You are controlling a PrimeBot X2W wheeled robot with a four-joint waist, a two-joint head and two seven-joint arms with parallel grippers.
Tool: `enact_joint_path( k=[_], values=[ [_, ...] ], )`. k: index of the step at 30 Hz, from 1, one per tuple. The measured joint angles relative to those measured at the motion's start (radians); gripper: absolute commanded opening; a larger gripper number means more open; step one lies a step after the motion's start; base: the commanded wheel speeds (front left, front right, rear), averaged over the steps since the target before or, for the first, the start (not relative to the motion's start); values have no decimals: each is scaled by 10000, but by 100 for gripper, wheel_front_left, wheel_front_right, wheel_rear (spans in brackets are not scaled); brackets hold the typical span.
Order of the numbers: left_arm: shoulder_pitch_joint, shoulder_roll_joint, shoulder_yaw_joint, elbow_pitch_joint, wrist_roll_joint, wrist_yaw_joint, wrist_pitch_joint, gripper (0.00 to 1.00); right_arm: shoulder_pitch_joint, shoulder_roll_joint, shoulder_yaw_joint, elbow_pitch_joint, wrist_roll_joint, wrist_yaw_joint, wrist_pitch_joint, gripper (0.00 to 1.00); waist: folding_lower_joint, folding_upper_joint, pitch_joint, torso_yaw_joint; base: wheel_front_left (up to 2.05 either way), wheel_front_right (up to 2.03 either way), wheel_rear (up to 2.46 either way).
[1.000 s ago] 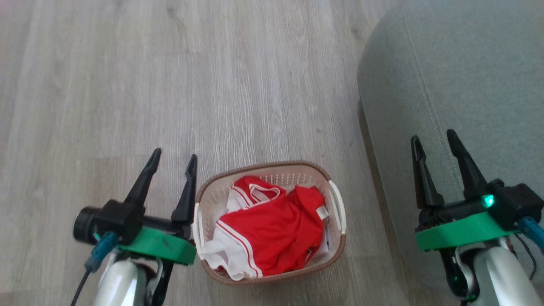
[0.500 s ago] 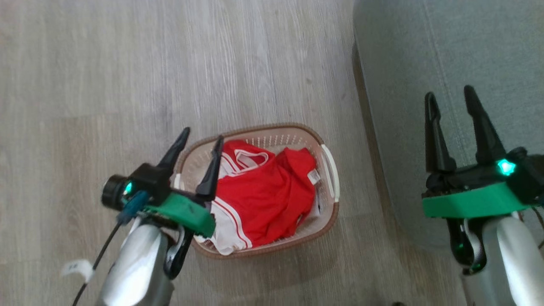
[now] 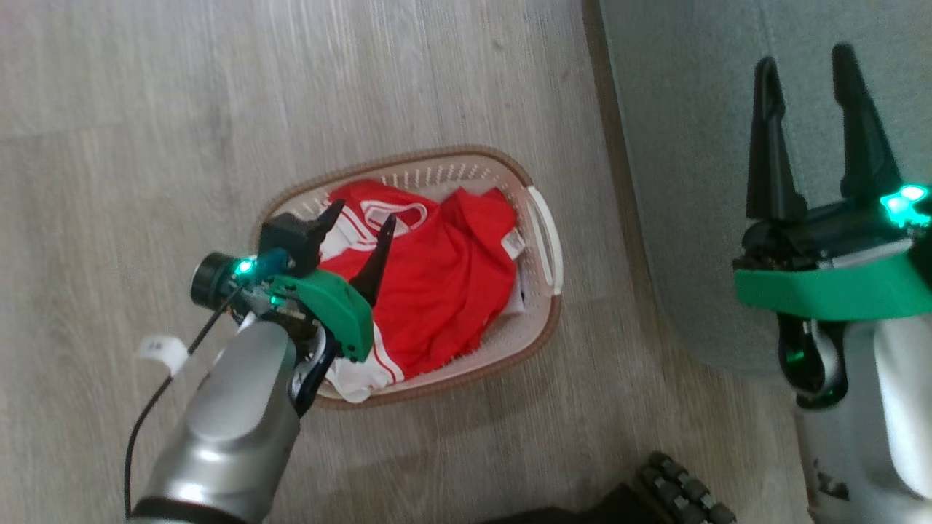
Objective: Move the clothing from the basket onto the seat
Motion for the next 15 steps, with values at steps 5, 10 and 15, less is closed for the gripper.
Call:
enact_joint_path(
  k=[5,10,15],
  values=[
    [-913,96,-512,1337,-169,0,244,100,-475,98,56,-278,-2,0,0,100,0,0,703,-187,0,0,0],
    [-1723,82,-1097,2600,-470,0,623,100,-893,146,127,-627,-12,0,0,100,0,0,1393,-386,0,0,0],
    [-2421,48,-1467,3672,-807,0,938,100,-1220,259,209,-928,-104,0,-2,100,-1,0,2035,-590,0,0,0]
  ],
)
